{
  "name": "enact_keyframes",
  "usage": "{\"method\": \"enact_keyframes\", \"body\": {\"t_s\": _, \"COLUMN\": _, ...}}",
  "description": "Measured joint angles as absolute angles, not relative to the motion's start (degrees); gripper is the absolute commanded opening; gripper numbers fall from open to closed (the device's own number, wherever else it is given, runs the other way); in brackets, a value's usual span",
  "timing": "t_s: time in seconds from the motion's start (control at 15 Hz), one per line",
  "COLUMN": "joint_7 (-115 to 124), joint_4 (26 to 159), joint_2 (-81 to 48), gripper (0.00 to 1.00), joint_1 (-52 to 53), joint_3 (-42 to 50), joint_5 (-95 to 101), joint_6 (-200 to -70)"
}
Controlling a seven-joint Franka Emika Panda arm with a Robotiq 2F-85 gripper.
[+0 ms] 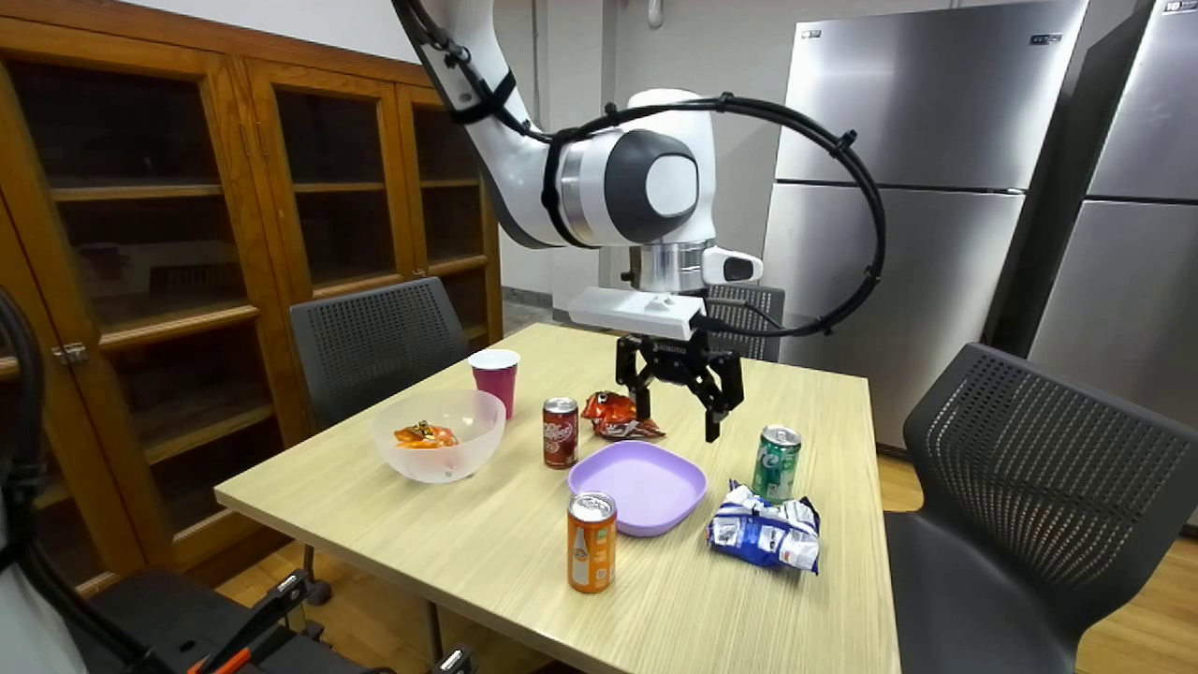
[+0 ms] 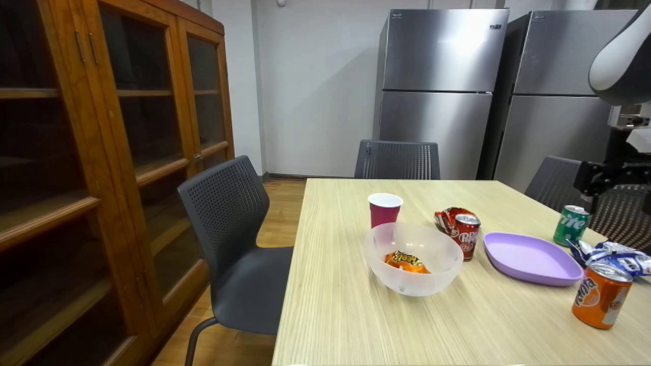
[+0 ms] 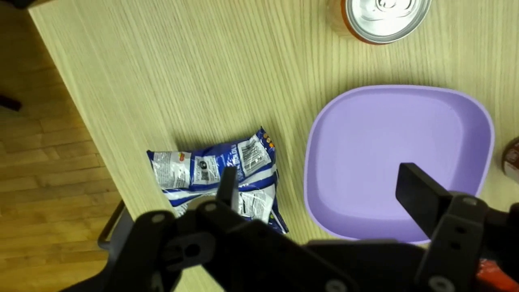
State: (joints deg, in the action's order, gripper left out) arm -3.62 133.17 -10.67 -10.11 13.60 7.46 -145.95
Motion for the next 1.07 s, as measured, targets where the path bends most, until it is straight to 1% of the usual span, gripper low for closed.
{"method": "enact_keyframes", "body": {"t_s": 0.4, "joint_7": 5.7, "joint_4": 127.9, "joint_2": -17.9, "gripper": 1.0, "joint_1": -11.1, "joint_3": 14.9, "joint_5": 3.5, "joint_6": -146.0}}
{"method": "enact_keyframes", "body": {"t_s": 1.07, "joint_7": 11.9, "joint_4": 113.5, "joint_2": -33.4, "gripper": 1.0, "joint_1": -14.9, "joint_3": 15.1, "joint_5": -9.5, "joint_6": -146.0}}
